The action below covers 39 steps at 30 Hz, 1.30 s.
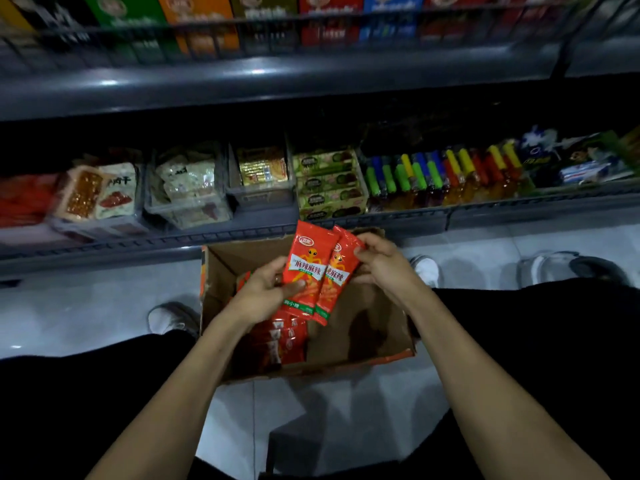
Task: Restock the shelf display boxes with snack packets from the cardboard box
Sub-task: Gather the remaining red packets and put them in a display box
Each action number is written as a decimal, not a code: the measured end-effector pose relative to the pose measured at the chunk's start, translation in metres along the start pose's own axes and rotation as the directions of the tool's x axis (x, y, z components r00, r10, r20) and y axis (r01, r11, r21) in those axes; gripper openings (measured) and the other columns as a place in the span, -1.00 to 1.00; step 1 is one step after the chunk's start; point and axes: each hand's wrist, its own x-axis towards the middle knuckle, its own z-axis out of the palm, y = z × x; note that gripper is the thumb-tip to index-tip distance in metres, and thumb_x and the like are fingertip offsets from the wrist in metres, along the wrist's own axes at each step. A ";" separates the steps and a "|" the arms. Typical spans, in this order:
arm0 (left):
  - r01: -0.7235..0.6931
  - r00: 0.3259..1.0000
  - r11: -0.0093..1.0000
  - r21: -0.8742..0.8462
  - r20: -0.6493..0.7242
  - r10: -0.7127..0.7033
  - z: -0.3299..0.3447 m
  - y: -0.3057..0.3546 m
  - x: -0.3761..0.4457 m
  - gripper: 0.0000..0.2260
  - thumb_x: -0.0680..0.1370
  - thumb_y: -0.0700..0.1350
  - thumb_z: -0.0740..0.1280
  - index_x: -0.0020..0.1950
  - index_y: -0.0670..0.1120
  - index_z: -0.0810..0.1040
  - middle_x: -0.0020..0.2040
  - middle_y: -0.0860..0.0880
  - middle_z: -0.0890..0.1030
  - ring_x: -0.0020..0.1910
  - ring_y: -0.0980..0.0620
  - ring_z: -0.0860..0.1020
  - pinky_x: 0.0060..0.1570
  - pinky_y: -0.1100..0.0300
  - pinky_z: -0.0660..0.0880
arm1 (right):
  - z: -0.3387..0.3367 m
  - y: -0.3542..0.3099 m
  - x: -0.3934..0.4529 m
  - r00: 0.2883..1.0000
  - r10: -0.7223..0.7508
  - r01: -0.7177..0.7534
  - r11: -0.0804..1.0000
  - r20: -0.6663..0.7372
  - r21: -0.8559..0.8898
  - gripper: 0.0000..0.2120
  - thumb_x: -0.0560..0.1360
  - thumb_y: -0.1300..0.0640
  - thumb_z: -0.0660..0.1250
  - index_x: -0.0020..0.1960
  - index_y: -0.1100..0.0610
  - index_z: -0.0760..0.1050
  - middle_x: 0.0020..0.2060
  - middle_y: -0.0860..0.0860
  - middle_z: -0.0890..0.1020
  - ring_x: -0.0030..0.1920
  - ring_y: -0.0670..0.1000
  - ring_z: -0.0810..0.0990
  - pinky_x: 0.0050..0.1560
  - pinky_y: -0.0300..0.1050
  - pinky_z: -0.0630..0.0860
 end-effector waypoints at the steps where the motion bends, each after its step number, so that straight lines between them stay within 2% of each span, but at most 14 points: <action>1: -0.037 0.999 0.999 0.021 0.007 0.037 0.003 0.009 -0.003 -0.72 0.52 -0.30 0.36 0.18 -0.04 0.52 0.02 -0.07 0.67 -0.04 0.04 0.65 -0.02 0.15 0.60 | -0.001 -0.009 -0.003 1.000 -0.022 0.022 1.000 -0.004 0.007 -0.81 0.65 0.24 0.14 -0.02 0.05 0.49 -0.09 0.09 0.64 -0.05 0.07 0.65 -0.14 -0.03 0.63; 3: -0.086 0.996 0.995 0.055 0.027 0.085 0.009 0.030 -0.009 -0.69 0.52 -0.23 0.36 0.26 -0.05 0.50 0.09 -0.07 0.67 0.04 0.00 0.64 0.04 0.11 0.59 | -0.003 -0.029 -0.008 0.998 -0.054 0.054 0.998 -0.016 0.039 -0.81 0.66 0.21 0.12 0.01 0.04 0.48 -0.06 0.11 0.64 -0.07 0.05 0.67 -0.23 -0.10 0.61; 6: -0.146 0.988 0.977 0.158 0.063 0.138 0.018 0.067 -0.014 -0.66 0.51 -0.10 0.38 0.28 0.00 0.48 0.10 0.00 0.66 0.05 0.05 0.64 0.03 0.17 0.58 | -0.010 -0.062 -0.019 0.998 -0.065 0.065 0.990 -0.005 0.124 -0.84 0.66 0.06 0.13 0.06 -0.03 0.49 0.01 0.10 0.65 -0.02 0.08 0.68 -0.14 -0.04 0.62; 8: -0.183 0.983 0.948 0.261 0.061 0.173 0.026 0.095 -0.017 -0.68 0.51 -0.04 0.39 0.25 0.05 0.48 0.05 0.07 0.65 -0.01 0.16 0.64 -0.05 0.26 0.59 | -0.019 -0.084 -0.028 0.992 -0.128 0.127 0.989 0.017 0.070 -0.92 0.59 -0.05 0.25 0.07 -0.10 0.46 0.01 0.02 0.64 -0.03 -0.02 0.67 -0.14 -0.12 0.62; 11: -0.271 0.961 0.904 0.330 0.046 0.271 0.037 0.135 -0.014 -0.70 0.48 0.00 0.43 0.18 0.11 0.49 0.02 0.09 0.65 -0.03 0.16 0.64 -0.10 0.24 0.59 | -0.040 -0.118 -0.038 0.970 -0.242 0.244 0.966 0.036 -0.080 -0.61 0.44 0.15 0.49 0.16 -0.02 0.39 -0.03 -0.08 0.62 -0.09 -0.15 0.64 -0.27 -0.26 0.59; 13: -0.330 0.938 0.835 0.440 0.055 0.342 0.047 0.166 -0.010 -0.70 0.45 0.06 0.46 0.14 0.15 0.49 0.01 0.12 0.65 -0.03 0.17 0.63 -0.02 0.19 0.58 | -0.055 -0.142 -0.042 0.958 -0.287 0.284 0.951 -0.004 -0.121 -0.53 0.38 0.23 0.53 0.17 0.01 0.39 -0.02 -0.05 0.62 -0.04 -0.11 0.64 -0.19 -0.15 0.64; 16: -0.386 0.909 0.713 0.585 0.113 0.400 0.059 0.214 -0.003 -0.68 0.45 0.12 0.45 0.16 0.14 0.51 -0.03 0.13 0.64 -0.08 0.21 0.61 -0.04 0.16 0.59 | -0.083 -0.179 -0.046 0.912 -0.398 0.377 0.908 -0.095 -0.180 -0.54 0.35 0.24 0.54 0.06 -0.09 0.39 0.00 -0.04 0.64 0.01 -0.07 0.64 -0.02 -0.01 0.62; 21: -0.466 0.834 0.409 0.784 0.236 0.499 0.075 0.296 0.005 -0.66 0.53 0.04 0.38 0.28 0.04 0.49 0.06 0.09 0.60 0.02 0.14 0.56 -0.08 0.27 0.47 | -0.135 -0.236 -0.051 0.833 -0.525 0.492 0.847 -0.175 -0.202 -0.59 0.44 0.30 0.44 0.12 -0.06 0.36 -0.02 -0.06 0.63 0.01 -0.08 0.62 0.02 -0.03 0.58; 25: -0.455 0.694 0.082 0.887 0.295 0.656 0.093 0.351 0.023 -0.57 0.52 -0.06 0.30 0.39 0.01 0.39 0.25 -0.08 0.53 0.22 -0.09 0.49 0.10 0.09 0.47 | -0.167 -0.281 -0.047 0.744 -0.630 0.545 0.765 -0.224 -0.343 -0.61 0.52 0.27 0.35 0.21 -0.05 0.30 -0.01 -0.16 0.59 -0.01 -0.18 0.57 -0.12 -0.23 0.49; 27: -0.272 0.722 -0.091 0.958 0.266 0.639 0.102 0.372 0.039 -0.47 0.49 -0.06 0.28 0.46 0.03 0.28 0.28 -0.13 0.47 0.26 -0.16 0.43 0.16 0.01 0.44 | -0.175 -0.302 -0.040 0.701 -0.672 0.552 0.723 -0.239 -0.415 -0.61 0.53 0.24 0.32 0.20 -0.10 0.26 -0.01 -0.18 0.56 -0.01 -0.17 0.55 -0.09 -0.17 0.51; 30: -0.054 0.839 -0.264 0.963 0.187 0.512 0.110 0.390 0.059 -0.40 0.48 -0.02 0.30 0.50 0.07 0.20 0.30 -0.17 0.43 0.28 -0.20 0.39 0.20 -0.06 0.38 | -0.181 -0.333 -0.023 0.658 -0.718 0.570 0.672 -0.227 -0.474 -0.55 0.52 0.23 0.31 0.28 -0.09 0.24 0.05 -0.11 0.56 0.05 -0.07 0.57 0.04 0.02 0.56; 32: -0.074 0.901 -0.251 0.965 0.172 0.398 0.111 0.391 0.074 -0.47 0.49 -0.01 0.29 0.45 0.11 0.26 0.27 -0.11 0.49 0.22 -0.15 0.47 0.15 -0.01 0.44 | -0.179 -0.353 -0.010 0.636 -0.748 0.584 0.629 -0.192 -0.514 -0.49 0.48 0.24 0.33 0.33 -0.06 0.23 0.10 -0.02 0.57 0.10 0.02 0.58 0.09 0.08 0.55; 36: -0.238 0.946 0.031 0.971 0.225 0.235 0.104 0.386 0.089 -0.49 0.53 -0.10 0.27 0.48 0.09 0.25 0.38 -0.07 0.43 0.29 -0.11 0.44 0.20 0.07 0.46 | -0.161 -0.386 0.024 0.686 -0.708 0.517 0.636 -0.167 -0.572 -0.59 0.49 0.26 0.33 0.29 0.13 0.32 0.15 0.10 0.57 0.15 0.09 0.56 0.12 0.03 0.53; 39: -0.263 0.942 0.029 0.964 0.250 0.225 0.100 0.383 0.093 -0.47 0.53 -0.11 0.26 0.48 0.09 0.22 0.35 -0.07 0.46 0.25 -0.11 0.46 0.16 0.08 0.48 | -0.146 -0.399 0.048 0.714 -0.675 0.421 0.628 -0.188 -0.655 -0.81 0.52 0.24 0.30 0.11 0.29 0.51 0.00 0.15 0.59 0.08 0.15 0.58 -0.04 -0.04 0.50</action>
